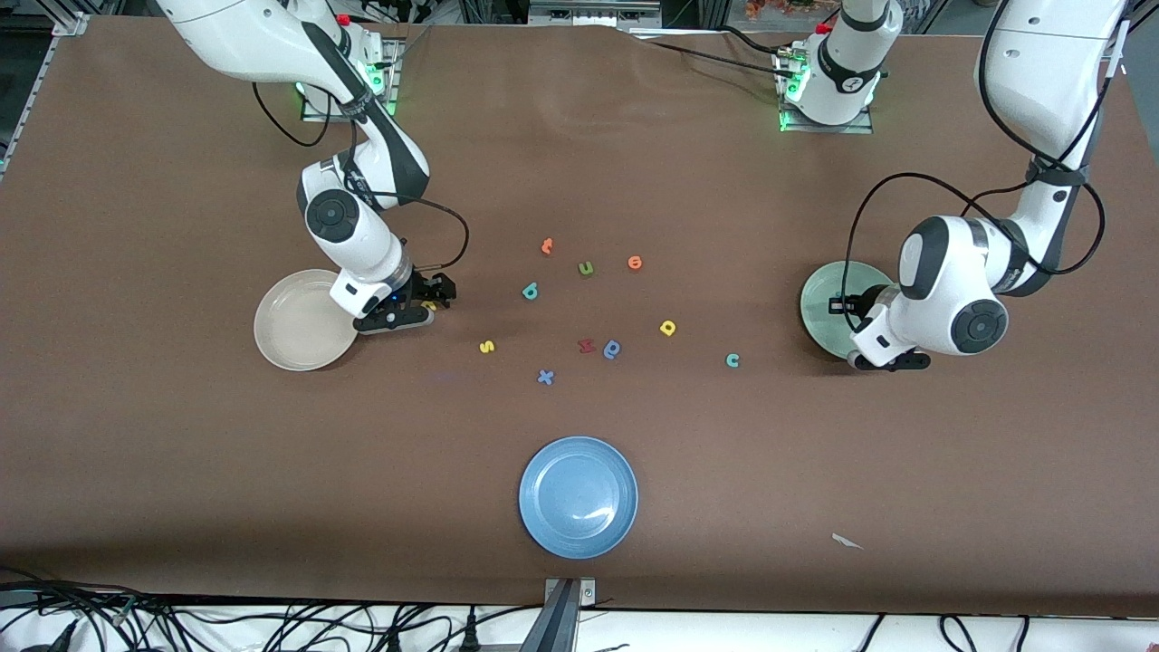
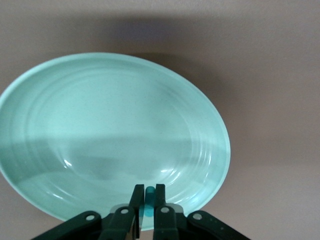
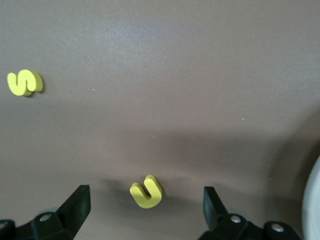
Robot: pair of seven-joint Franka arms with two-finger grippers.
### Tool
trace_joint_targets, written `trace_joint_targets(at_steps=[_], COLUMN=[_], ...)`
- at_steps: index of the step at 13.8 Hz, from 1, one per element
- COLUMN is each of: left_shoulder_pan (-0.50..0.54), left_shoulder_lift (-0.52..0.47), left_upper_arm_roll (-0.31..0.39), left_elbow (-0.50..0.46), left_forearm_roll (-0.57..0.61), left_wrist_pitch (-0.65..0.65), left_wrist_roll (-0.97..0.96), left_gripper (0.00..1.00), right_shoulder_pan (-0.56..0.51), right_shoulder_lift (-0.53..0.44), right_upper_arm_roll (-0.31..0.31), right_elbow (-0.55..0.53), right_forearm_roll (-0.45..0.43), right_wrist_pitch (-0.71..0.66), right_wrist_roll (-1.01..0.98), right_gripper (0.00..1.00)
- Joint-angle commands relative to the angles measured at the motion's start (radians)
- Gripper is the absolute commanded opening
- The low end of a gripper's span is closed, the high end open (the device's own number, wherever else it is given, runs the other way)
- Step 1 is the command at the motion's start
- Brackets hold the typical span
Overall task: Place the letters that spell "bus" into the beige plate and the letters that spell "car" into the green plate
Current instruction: 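Release the teal letter on the green plate while the right gripper grasps the u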
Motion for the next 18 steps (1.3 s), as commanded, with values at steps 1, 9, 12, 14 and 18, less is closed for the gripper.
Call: trace_joint_targets(at_steps=[1, 9, 12, 14, 18], left_shoulder_pan=[0.016, -0.059, -0.105, -0.133, -0.19], left_shoulder_lift=[-0.015, -0.003, 0.049, 0.115, 0.183], left_upper_arm_roll=[-0.011, -0.017, -0.017, -0.017, -0.017], left_elbow=[-0.001, 0.146, 0.166, 0.226, 0.294], left_forearm_roll=[0.022, -0.125, -0.125, -0.12, -0.126], left_wrist_pitch=[-0.011, 0.019, 0.164, 0.219, 0.222], left_wrist_roll=[0.014, -0.251, -0.424, -0.536, -0.662], left_gripper=[0.93, 1.0, 1.0, 1.0, 0.97], right_shoulder_pan=[-0.008, 0.002, 0.005, 0.005, 0.005], right_shoulder_lift=[0.015, 0.021, 0.019, 0.016, 0.01], right_upper_arm_roll=[0.011, 0.011, 0.011, 0.011, 0.011], right_elbow=[-0.01, -0.031, -0.038, -0.047, -0.051], right_forearm_roll=[-0.02, -0.02, -0.022, -0.022, -0.03], right_wrist_pitch=[0.042, 0.058, 0.058, 0.056, 0.055], right_wrist_roll=[0.018, 0.018, 0.018, 0.018, 0.013], right_gripper=[0.99, 0.67, 0.52, 0.42, 0.18])
